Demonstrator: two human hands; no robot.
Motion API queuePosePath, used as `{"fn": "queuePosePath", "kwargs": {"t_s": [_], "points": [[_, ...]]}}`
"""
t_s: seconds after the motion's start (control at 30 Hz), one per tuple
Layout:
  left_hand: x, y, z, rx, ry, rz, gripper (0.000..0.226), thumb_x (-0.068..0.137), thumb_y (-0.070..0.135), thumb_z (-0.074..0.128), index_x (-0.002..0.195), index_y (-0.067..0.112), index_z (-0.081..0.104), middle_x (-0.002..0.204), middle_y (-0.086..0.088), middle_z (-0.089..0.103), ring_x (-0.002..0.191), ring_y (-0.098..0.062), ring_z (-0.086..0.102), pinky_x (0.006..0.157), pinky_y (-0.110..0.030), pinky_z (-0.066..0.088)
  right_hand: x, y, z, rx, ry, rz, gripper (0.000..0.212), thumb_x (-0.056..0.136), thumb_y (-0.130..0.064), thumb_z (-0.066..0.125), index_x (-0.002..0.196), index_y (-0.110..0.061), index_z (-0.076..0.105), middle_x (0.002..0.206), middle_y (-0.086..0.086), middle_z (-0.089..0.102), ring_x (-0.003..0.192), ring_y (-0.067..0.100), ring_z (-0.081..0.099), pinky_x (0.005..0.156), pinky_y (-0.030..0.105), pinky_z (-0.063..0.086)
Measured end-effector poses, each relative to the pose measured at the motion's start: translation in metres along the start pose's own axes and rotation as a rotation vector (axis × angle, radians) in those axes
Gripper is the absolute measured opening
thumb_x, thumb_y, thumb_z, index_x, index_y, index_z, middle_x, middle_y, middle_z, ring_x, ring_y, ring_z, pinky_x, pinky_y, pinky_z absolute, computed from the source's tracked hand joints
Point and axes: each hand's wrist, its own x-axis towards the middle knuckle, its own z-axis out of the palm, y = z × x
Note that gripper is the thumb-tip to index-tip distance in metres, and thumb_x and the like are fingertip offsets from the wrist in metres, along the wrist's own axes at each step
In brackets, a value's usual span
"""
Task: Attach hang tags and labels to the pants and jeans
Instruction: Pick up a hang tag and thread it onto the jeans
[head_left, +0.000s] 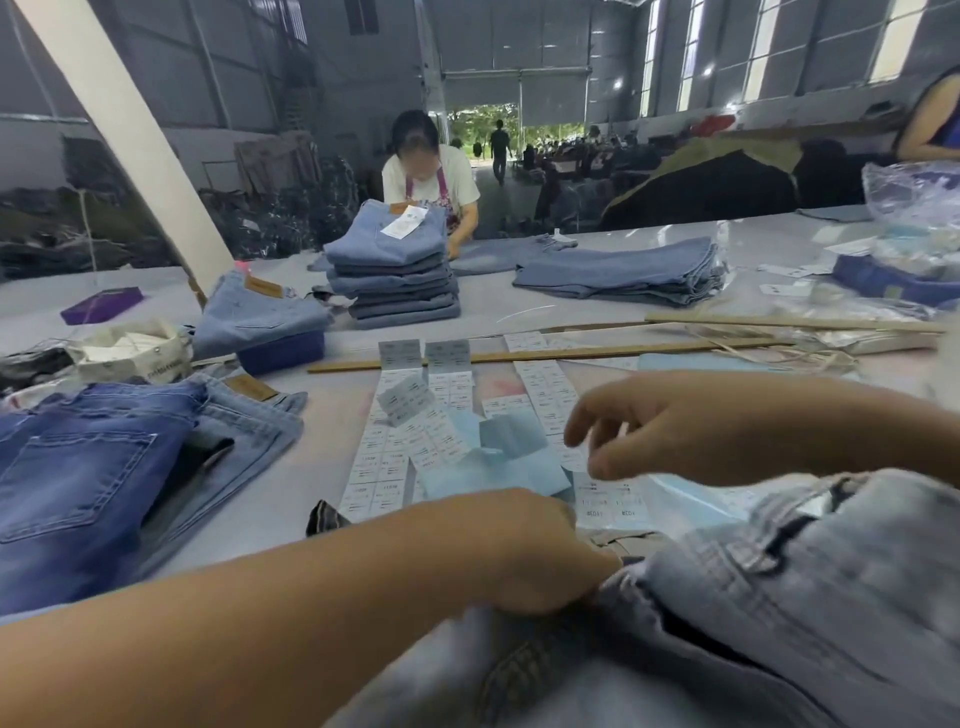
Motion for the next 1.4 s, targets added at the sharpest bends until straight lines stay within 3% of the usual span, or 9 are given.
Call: {"fn": "queuePosePath", "kwargs": {"t_s": [0.3, 0.4, 0.5, 0.6, 0.73, 0.87, 1.07, 1.27, 1.4], "points": [[0.096, -0.009, 0.014, 0.163, 0.008, -0.274, 0.031, 0.09, 0.029, 0.049, 0.118, 0.017, 0.056, 0.123, -0.015, 0.054, 0.12, -0.043, 0.048, 0.1, -0.066, 0.037, 0.077, -0.017, 0.005, -0.605, -0.128, 0.047, 0.036, 0.098, -0.034, 0.048, 0.13, -0.018, 0.055, 0.122, 0.001, 0.06, 0.097, 0.017, 0.055, 0.062, 0.023, 0.036], [0.121, -0.031, 0.049, -0.11, -0.275, -0.355, 0.048, 0.097, 0.034, 0.051, 0.139, 0.012, 0.05, 0.142, -0.011, 0.051, 0.132, -0.036, 0.047, 0.109, -0.051, 0.038, 0.103, -0.017, 0.026, -0.766, -0.211, -0.014, 0.027, 0.097, -0.021, 0.045, 0.12, -0.012, 0.056, 0.1, 0.001, 0.058, 0.074, 0.012, 0.049, 0.052, 0.022, 0.029], [0.125, -0.051, 0.06, -0.191, -0.319, -0.36, 0.053, 0.088, 0.039, 0.06, 0.133, 0.012, 0.056, 0.138, -0.013, 0.053, 0.125, -0.034, 0.053, 0.106, -0.044, 0.044, 0.132, -0.018, 0.058, -0.771, -0.209, -0.077, 0.015, 0.097, -0.018, 0.045, 0.103, -0.009, 0.055, 0.086, 0.0, 0.053, 0.063, 0.01, 0.042, 0.049, 0.024, 0.027], [0.127, -0.056, 0.06, -0.124, -0.361, -0.289, 0.056, 0.093, 0.04, 0.054, 0.14, 0.009, 0.047, 0.145, -0.018, 0.045, 0.13, -0.037, 0.045, 0.11, -0.045, 0.037, 0.161, -0.006, 0.088, -0.639, -0.178, -0.063, 0.029, 0.098, -0.022, 0.047, 0.124, -0.012, 0.053, 0.119, 0.007, 0.058, 0.086, 0.02, 0.055, 0.059, 0.028, 0.038], [0.125, -0.066, 0.053, -0.148, -0.275, -0.253, 0.047, 0.096, 0.033, 0.053, 0.138, 0.012, 0.049, 0.134, -0.013, 0.05, 0.12, -0.032, 0.049, 0.101, -0.041, 0.04, 0.182, 0.017, 0.107, -0.307, -0.075, 0.015, 0.045, 0.1, -0.04, 0.042, 0.139, -0.017, 0.042, 0.141, 0.01, 0.046, 0.123, 0.03, 0.049, 0.101, 0.044, 0.042], [0.117, -0.089, 0.039, -0.13, -0.171, -0.198, 0.054, 0.092, 0.034, 0.06, 0.141, 0.018, 0.045, 0.136, -0.008, 0.051, 0.117, -0.026, 0.052, 0.094, -0.036, 0.041, 0.189, 0.032, 0.111, -0.159, -0.026, 0.047, 0.04, 0.1, -0.042, 0.037, 0.128, -0.016, 0.05, 0.138, 0.012, 0.05, 0.118, 0.031, 0.051, 0.1, 0.046, 0.042], [0.108, -0.141, -0.001, -0.037, -0.161, -0.244, 0.057, 0.088, 0.026, 0.068, 0.142, 0.021, 0.05, 0.136, 0.001, 0.056, 0.118, -0.018, 0.054, 0.103, -0.035, 0.042, 0.189, 0.048, 0.123, -0.395, -0.151, 0.036, 0.03, 0.096, -0.037, 0.044, 0.116, -0.016, 0.052, 0.128, 0.008, 0.054, 0.1, 0.024, 0.052, 0.09, 0.04, 0.046], [0.101, -0.195, 0.043, -0.179, 0.032, -0.384, 0.057, 0.073, 0.028, 0.081, 0.123, 0.025, 0.054, 0.103, 0.009, 0.055, 0.095, -0.014, 0.056, 0.079, -0.025, 0.045, 0.191, 0.037, 0.134, -0.624, 0.037, -0.031, 0.033, 0.095, -0.03, 0.041, 0.123, -0.016, 0.051, 0.12, 0.009, 0.05, 0.107, 0.03, 0.047, 0.088, 0.046, 0.039], [0.108, -0.208, 0.047, -0.233, 0.093, -0.417, 0.029, 0.071, 0.023, 0.081, 0.091, 0.028, 0.06, 0.09, 0.011, 0.059, 0.082, -0.01, 0.057, 0.061, -0.022, 0.042, 0.192, 0.027, 0.136, -0.451, 0.121, -0.246, 0.052, 0.096, -0.056, 0.031, 0.129, -0.021, 0.049, 0.129, 0.005, 0.048, 0.117, 0.027, 0.044, 0.097, 0.044, 0.037]]}}
